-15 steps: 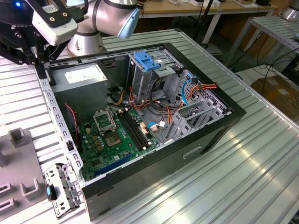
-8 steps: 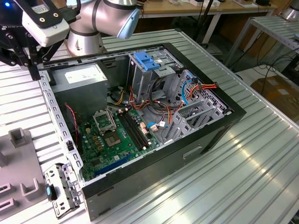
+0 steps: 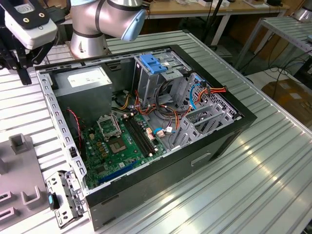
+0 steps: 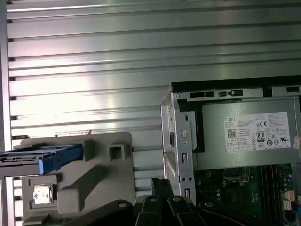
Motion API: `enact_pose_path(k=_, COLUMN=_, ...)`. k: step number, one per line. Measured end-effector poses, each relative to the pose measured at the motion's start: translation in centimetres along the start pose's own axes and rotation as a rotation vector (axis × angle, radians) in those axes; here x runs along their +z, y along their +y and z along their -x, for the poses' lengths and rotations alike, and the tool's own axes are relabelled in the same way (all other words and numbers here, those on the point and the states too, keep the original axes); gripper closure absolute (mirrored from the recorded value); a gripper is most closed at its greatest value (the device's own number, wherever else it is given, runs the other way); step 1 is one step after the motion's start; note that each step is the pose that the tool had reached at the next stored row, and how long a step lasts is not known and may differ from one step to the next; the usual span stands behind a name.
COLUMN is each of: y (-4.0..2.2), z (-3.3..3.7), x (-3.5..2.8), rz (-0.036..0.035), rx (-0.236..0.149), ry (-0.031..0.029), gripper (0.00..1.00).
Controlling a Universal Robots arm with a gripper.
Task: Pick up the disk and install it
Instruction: 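Reach for the disk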
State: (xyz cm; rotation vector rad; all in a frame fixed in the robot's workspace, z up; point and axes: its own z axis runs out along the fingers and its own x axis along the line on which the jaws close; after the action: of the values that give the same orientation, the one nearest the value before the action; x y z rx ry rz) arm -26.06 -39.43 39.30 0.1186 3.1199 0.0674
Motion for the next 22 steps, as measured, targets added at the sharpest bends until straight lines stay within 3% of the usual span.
enact_pose_path(k=22, y=-0.2, z=-3.67, x=-0.07, rz=-0.0001, rx=0.0, ry=0.0001, gripper=0.89)
